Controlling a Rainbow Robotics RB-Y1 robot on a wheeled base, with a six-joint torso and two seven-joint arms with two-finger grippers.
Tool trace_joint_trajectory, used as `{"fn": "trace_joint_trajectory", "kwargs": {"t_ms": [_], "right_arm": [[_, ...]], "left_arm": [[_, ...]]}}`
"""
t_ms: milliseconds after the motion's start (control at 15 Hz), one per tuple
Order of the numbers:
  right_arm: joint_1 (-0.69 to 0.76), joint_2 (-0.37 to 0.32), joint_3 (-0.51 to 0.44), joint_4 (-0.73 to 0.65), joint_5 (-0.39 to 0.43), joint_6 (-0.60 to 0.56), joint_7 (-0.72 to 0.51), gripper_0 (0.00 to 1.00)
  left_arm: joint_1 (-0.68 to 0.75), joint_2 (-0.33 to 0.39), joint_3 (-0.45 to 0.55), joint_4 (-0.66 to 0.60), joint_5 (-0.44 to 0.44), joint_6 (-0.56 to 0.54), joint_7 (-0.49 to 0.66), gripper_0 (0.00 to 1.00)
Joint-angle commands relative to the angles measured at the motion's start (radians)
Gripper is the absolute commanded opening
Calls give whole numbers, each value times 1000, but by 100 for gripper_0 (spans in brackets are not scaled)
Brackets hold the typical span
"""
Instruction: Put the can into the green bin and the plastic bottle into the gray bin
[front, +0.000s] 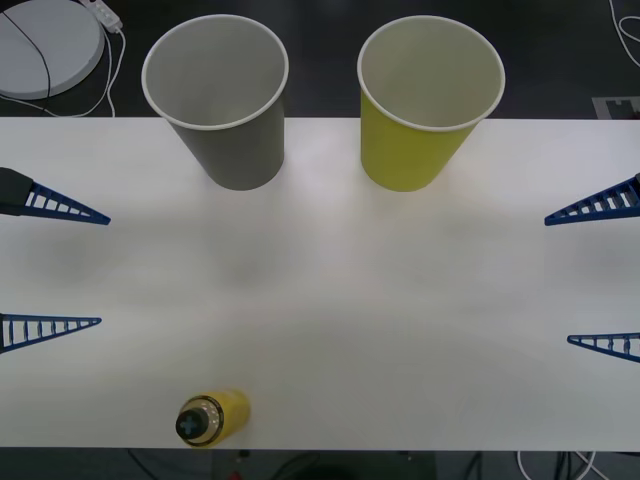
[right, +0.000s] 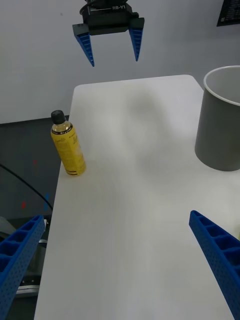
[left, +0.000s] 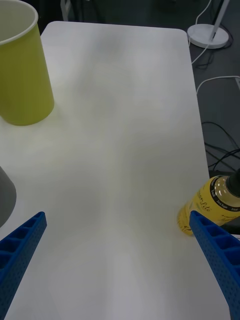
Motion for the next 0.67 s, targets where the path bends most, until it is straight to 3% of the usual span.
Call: {"fn": "trace_joint_trajectory", "kwargs": {"t_ms": [67,667], "right_arm": [[0,0,0,0,0,0,0,100],[0,0,0,0,0,0,0,100]], "left_arm": [[0,0,0,0,0,0,0,100],[20,-17,-32,12,17,17,-6,100]]}}
